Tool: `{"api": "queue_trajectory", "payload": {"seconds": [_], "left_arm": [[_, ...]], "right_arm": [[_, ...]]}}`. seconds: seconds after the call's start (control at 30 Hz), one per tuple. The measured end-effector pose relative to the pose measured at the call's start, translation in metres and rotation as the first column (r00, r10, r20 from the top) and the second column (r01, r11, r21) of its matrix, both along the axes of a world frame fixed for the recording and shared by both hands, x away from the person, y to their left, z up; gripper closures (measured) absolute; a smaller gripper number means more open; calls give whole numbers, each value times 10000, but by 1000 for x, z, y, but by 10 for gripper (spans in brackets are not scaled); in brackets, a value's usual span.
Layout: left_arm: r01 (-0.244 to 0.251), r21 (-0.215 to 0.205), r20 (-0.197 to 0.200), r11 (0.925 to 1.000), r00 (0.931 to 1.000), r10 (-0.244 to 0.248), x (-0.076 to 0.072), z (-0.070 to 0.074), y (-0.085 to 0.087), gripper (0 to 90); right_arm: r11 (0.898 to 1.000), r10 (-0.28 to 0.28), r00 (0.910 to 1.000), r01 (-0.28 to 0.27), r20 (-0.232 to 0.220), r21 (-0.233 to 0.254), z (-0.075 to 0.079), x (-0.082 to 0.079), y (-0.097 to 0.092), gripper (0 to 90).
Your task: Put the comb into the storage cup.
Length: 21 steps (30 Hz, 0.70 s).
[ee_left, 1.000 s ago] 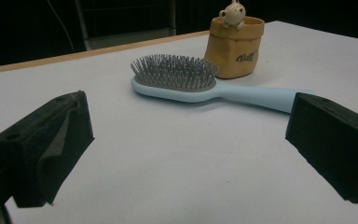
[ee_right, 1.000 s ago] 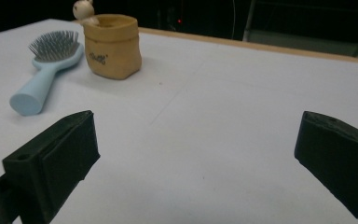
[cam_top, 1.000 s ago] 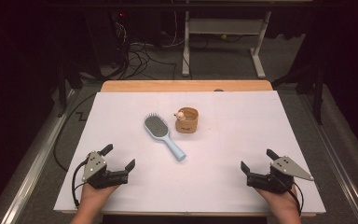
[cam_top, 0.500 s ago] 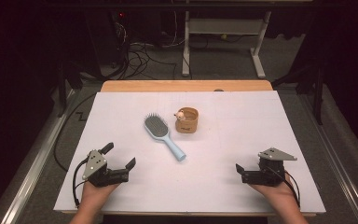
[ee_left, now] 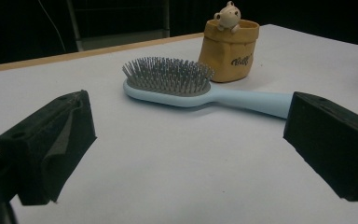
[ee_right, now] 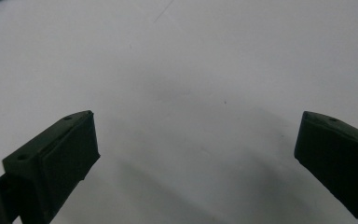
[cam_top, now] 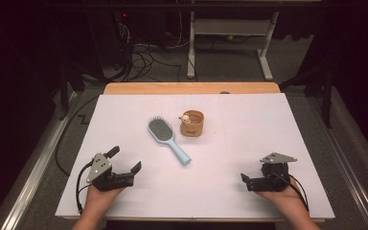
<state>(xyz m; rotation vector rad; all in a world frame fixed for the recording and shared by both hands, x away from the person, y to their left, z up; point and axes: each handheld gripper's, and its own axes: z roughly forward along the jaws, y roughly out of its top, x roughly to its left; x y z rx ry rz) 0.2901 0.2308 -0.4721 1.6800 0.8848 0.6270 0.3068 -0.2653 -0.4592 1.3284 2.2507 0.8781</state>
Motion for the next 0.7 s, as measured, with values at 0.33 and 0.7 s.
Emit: {"api": "queue_trajectory", "payload": {"seconds": [0.33,0.7], "left_arm": [[162,-126,94,9998,9998,-161,0,0,-1,19],[309,-185,60,9994,9995,-308,1,-1,-2,4]], "right_arm": [[9960,631,9944,-681,-842,-579,-1,3,8,3],[9871,987,9727,-1224,-2098,-1030,4,9,13,3]]}}
